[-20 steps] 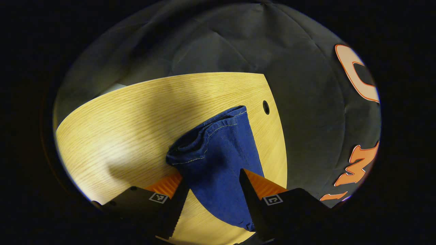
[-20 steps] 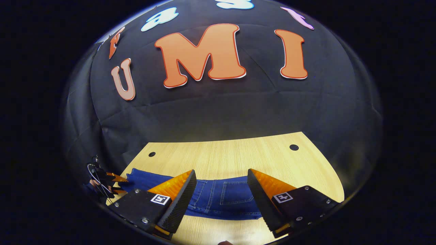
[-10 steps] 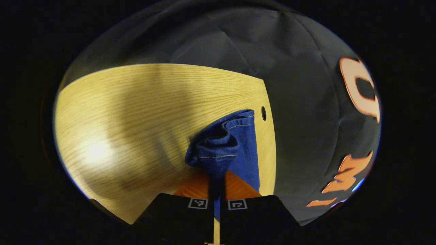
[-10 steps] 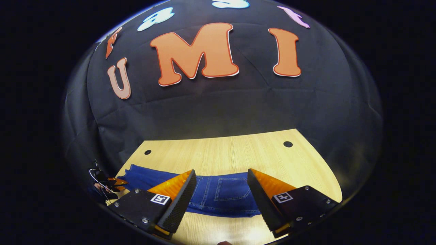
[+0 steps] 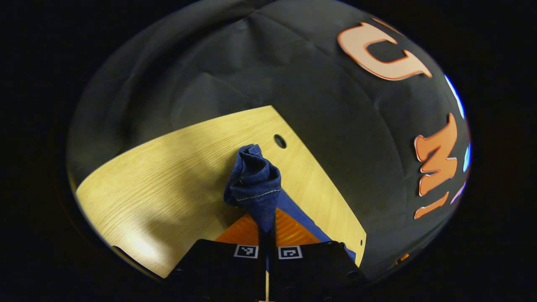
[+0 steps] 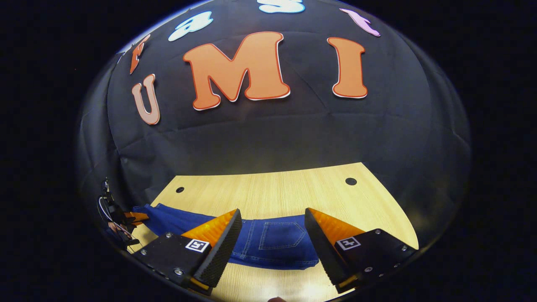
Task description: Grasp the waist and the cuffs of the jeans and fold them to make the two legs overlap; first hold the waist and fold one-third of the jeans toward the cuffs, then hold the cuffs and fold the remaining one-third in the same direction to finish folding.
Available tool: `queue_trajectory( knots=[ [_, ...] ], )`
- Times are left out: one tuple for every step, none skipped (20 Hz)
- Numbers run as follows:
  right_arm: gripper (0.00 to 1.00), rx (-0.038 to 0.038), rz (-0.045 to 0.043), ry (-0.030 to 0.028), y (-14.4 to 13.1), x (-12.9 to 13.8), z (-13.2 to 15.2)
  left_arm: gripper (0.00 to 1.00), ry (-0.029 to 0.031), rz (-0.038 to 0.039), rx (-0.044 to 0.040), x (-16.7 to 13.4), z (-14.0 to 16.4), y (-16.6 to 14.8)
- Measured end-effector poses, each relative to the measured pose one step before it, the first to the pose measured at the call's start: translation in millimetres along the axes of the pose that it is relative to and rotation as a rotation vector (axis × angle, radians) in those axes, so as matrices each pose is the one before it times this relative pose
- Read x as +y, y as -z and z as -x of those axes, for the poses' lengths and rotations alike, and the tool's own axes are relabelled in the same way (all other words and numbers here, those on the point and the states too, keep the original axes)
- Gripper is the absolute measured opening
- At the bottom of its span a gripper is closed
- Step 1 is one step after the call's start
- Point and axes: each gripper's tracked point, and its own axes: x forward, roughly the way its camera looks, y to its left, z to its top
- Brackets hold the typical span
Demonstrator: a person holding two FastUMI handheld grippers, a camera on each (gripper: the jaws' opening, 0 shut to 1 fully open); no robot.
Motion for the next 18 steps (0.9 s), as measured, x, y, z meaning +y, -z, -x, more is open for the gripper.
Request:
queue_trajectory(
  knots=[
    [0.95,-0.00291,-0.00697,-0.00466,-1.17,-3.69,-0.24,0.02,0.01607,-0.03445,-0.00806,-12.99,5.22,-0.7],
    [0.95,-0.00177,-0.00386,0.00228,0.09,-5.48,1.82,0.03,0.01788,-0.03087,-0.01028,-16.26,5.27,-2.03],
    [0.95,-0.00817,-0.00353,-0.00045,-1.47,-4.76,2.82,0.03,0.02386,-0.03065,0.00092,-19.72,1.05,0.67],
    [0.95,-0.00286,-0.00601,-0.00284,-1.76,-3.16,0.93,0.03,0.0096,-0.04586,-0.00833,-15.89,2.09,-0.03],
    [0.95,-0.00651,-0.0066,0.00046,-2.23,-2.93,0.15,0.03,0.02068,-0.0423,0.00005,-17.31,2.77,-1.0],
    [0.95,-0.00357,-0.00781,-0.00688,-1.77,-2.45,-0.07,0.03,0.01838,-0.04095,-0.00891,-19.38,4.14,-2.85],
    [0.95,-0.00401,-0.00469,0.00392,-0.51,-5.67,2.15,0.04,0.02533,-0.03284,-0.00243,-18.85,1.07,-3.41],
    [0.95,-0.00694,-0.00604,-0.00601,-2.15,-4.05,0.79,0.03,0.00465,-0.03364,-0.01207,-17.92,1.66,-4.18],
    [0.95,-0.00514,-0.00334,0.00118,-2.0,-5.24,2.35,0.03,0.02223,-0.02969,-0.00059,-20.43,1.41,-1.92],
    [0.95,-0.01263,-0.00262,-0.00133,-2.85,-4.54,1.42,0.03,0.01319,-0.02609,-0.00687,-17.12,0.96,-2.18],
    [0.95,-0.00803,0.00088,-0.00125,-2.87,-5.09,2.33,0.03,0.0213,-0.03344,0.00321,-22.94,-0.65,0.24],
    [0.95,-0.00921,0.00207,-0.00014,-2.74,-4.6,1.62,0.03,0.01497,-0.04146,-0.00431,-23.06,-2.46,-0.85],
    [0.95,-0.00604,0.00216,-0.00266,-0.76,-5.33,1.04,0.03,0.02108,-0.03041,0.01464,-20.04,-3.11,3.52],
    [0.95,-0.00555,-0.00144,0.00265,-1.5,-6.51,0.35,0.03,0.0174,-0.02974,-0.00157,-24.13,-2.48,0.59],
    [0.95,-0.00768,-0.00877,-0.00976,-1.91,-4.68,1.54,0.03,0.0234,-0.02036,0.017,-28.64,-4.17,4.35],
    [0.95,-0.00237,-0.01155,0.00003,-0.52,-6.82,1.46,0.03,0.01629,-0.01855,0.01236,-23.56,-4.99,3.29],
    [0.95,-0.00598,-0.01513,-0.00882,-0.58,-6.36,2.94,0.02,0.01348,-0.02397,0.01664,-23.47,-10.56,3.59],
    [0.95,-0.00057,-0.01078,0.00387,-1.07,-6.17,-0.57,0.03,0.01139,-0.02364,0.02048,-20.98,-10.42,6.56]
  ],
)
